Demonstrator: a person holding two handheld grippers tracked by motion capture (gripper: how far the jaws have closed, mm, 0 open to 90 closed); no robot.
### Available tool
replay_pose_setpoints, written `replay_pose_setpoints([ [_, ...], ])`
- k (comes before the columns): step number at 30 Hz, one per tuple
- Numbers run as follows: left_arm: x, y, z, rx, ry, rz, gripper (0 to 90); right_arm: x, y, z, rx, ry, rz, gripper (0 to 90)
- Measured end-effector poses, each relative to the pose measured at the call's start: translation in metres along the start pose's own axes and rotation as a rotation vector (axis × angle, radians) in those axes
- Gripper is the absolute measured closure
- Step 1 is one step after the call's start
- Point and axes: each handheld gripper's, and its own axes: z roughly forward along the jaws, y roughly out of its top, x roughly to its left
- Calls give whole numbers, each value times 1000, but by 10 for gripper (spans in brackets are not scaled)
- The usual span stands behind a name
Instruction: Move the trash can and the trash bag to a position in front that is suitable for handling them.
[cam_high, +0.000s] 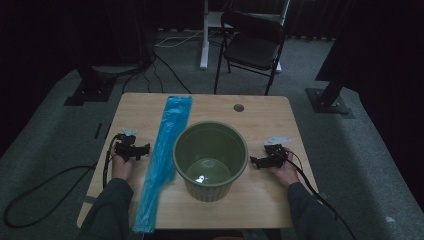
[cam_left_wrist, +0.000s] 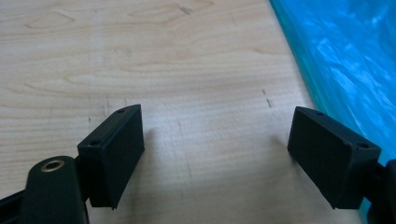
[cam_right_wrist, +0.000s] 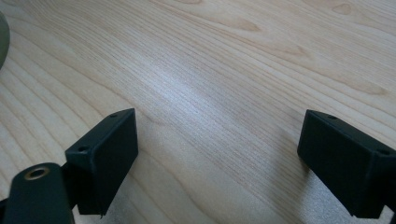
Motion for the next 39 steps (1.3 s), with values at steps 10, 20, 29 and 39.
replay_pose_setpoints([
  [10,0,3,-8,75,-40,44,307,-4,5,-14,53,51,53,462],
  [20,-29,15,-47,-40,-204,161,386,19,16,-27,14,117,-14,493],
  [29,-63,22,-76,-131,-320,262,442,36,20,-41,8,159,-77,501],
  [39,-97,19,-83,-99,-398,372,440,42,22,-51,-5,203,-92,496],
])
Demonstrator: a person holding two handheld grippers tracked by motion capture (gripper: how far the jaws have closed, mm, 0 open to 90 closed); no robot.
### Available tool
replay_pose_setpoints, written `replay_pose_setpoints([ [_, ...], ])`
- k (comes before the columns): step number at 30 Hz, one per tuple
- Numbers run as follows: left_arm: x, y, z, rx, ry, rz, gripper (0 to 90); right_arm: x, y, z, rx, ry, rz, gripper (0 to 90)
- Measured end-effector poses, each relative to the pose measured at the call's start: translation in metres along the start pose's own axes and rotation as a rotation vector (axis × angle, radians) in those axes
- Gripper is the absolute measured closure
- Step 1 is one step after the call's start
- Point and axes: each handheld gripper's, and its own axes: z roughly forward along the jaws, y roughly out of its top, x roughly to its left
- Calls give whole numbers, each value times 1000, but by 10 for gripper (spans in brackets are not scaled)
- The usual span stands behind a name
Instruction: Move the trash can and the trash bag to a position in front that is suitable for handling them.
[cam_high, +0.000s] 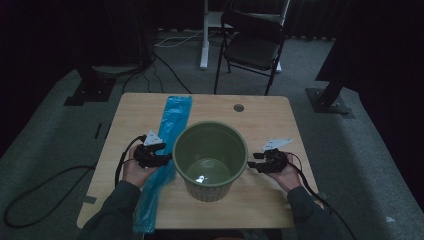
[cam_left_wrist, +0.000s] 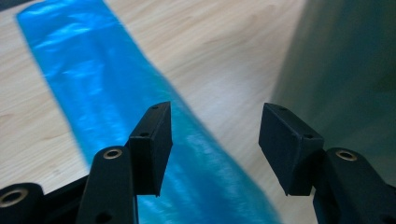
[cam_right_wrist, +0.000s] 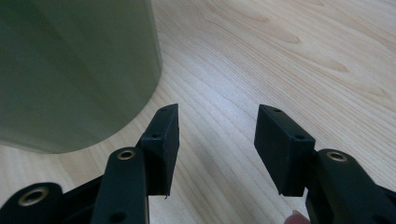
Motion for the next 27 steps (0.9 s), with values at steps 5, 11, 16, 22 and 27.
replay_pose_setpoints([
  [5,-10,0,1,2,-24,22,448,10,4,-5,-14,37,-29,500],
  [11,-15,-2,2,7,-54,24,449,20,7,-5,-11,70,-62,504],
  [16,-17,1,5,6,-52,36,458,25,11,-6,-20,90,-77,508],
  [22,-20,6,12,7,-57,45,469,25,11,-6,-25,108,-79,520],
  [27,-26,11,18,8,-60,55,472,25,12,-9,-32,111,-81,542],
])
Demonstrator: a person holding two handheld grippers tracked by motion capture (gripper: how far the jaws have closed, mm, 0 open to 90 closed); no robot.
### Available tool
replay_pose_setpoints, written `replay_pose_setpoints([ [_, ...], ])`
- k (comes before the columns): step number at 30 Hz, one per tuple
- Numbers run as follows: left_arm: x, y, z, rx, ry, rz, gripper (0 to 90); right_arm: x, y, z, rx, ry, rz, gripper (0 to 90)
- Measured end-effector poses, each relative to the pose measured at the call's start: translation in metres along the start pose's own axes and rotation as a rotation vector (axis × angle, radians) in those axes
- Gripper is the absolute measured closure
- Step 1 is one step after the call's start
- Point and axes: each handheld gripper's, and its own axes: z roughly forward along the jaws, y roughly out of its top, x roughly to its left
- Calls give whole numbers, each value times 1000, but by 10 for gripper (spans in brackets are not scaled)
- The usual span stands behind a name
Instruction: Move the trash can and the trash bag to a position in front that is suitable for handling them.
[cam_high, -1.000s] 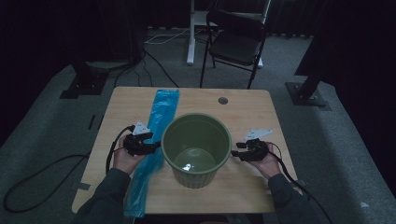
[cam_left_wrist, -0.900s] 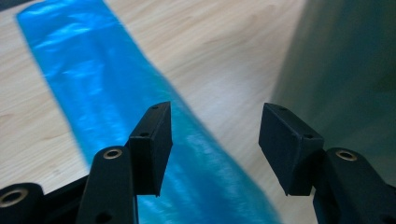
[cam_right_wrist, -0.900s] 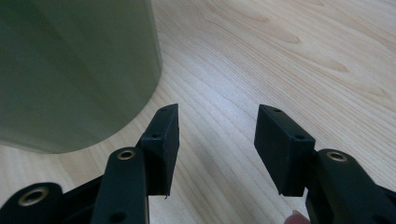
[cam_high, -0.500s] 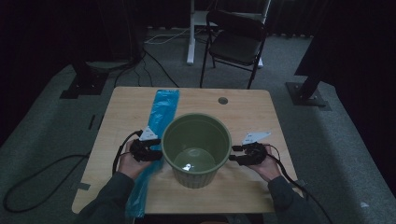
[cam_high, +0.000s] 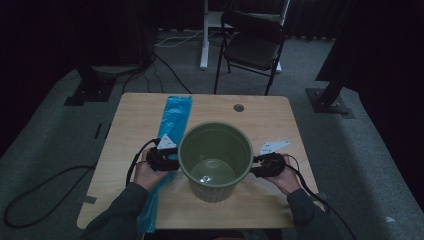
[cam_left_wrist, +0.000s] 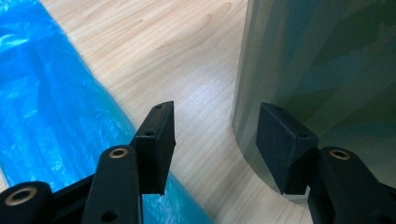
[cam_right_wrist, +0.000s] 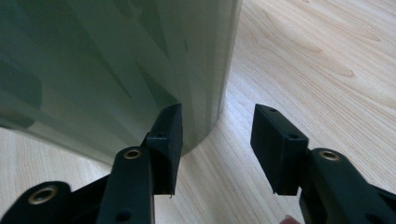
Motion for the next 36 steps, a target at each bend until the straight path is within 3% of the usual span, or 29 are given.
replay_pose_setpoints([
  [6,0,4,6,2,-3,2,486,-3,-2,-3,-7,2,6,547],
  [9,4,5,9,14,5,-17,466,-4,-2,-3,-7,1,7,541],
  [12,16,1,10,35,76,-43,466,-5,-3,-2,-8,-4,12,525],
  [13,16,1,10,35,76,-43,466,-7,-4,-2,-3,-10,18,519],
  [14,27,-2,8,37,113,-70,466,-8,-5,-2,-2,-13,23,516],
  [15,27,-2,8,37,113,-70,465,-8,-5,-2,-2,-13,23,516],
  [16,38,-7,6,37,145,-104,464,-10,-7,-2,3,-24,29,510],
  [18,38,-7,6,37,145,-104,460,-12,-8,-2,2,-27,38,510],
  [19,49,-11,5,40,186,-137,452,-15,-10,-2,4,-34,47,503],
  [22,67,-20,4,42,222,-196,439,-17,-11,-1,13,-42,58,497],
  [27,83,-30,4,53,241,-251,429,-19,-13,1,23,-47,65,492],
  [36,98,-32,13,57,249,-302,421,-20,-14,2,32,-47,66,489],
])
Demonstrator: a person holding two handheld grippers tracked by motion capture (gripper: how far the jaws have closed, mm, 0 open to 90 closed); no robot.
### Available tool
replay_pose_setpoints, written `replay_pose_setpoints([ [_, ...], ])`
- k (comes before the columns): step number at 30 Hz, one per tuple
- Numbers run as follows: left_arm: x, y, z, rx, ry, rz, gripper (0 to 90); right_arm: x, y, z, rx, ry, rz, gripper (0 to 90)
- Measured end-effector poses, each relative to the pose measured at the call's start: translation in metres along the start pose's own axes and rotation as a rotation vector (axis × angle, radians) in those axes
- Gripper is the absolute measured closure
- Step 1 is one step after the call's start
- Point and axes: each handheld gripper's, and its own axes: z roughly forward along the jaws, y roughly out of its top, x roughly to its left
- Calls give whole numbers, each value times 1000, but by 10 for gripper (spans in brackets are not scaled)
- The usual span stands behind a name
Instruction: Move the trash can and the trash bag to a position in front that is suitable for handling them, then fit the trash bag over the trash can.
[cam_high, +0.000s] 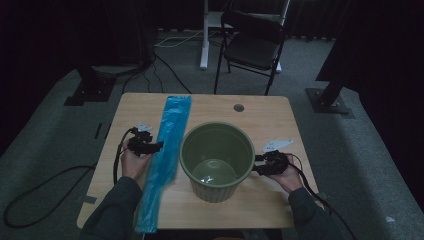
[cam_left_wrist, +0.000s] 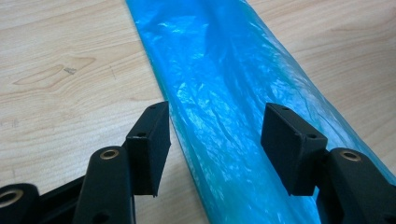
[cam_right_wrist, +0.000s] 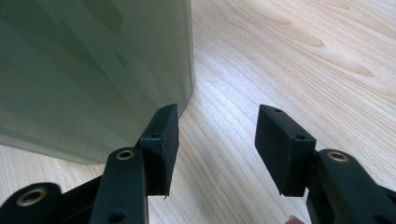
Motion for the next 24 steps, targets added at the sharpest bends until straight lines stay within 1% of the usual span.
replay_pose_setpoints([
  [5,-1,5,2,-9,3,-8,414,-2,-1,-1,1,-2,1,487],
  [9,0,9,8,-1,13,-21,408,-2,-1,-1,1,2,4,488],
  [11,-3,9,10,3,12,-25,393,-2,-1,-1,1,1,5,488],
  [13,-5,9,12,10,8,-16,392,-2,-1,-1,3,2,5,487],
  [15,-6,10,13,16,18,-6,386,-3,0,-1,3,4,3,487],
  [18,-5,10,13,13,24,-13,385,-3,0,-1,4,4,1,487],
  [19,-3,11,15,15,28,-22,385,-3,0,-1,2,7,0,487],
  [21,-2,12,17,19,35,-28,385,-4,1,1,3,9,-5,486],
  [22,0,13,20,23,34,-38,385,-4,1,1,4,9,-7,486],
  [24,2,15,23,30,32,-46,385,-4,1,2,5,11,-8,486],
])
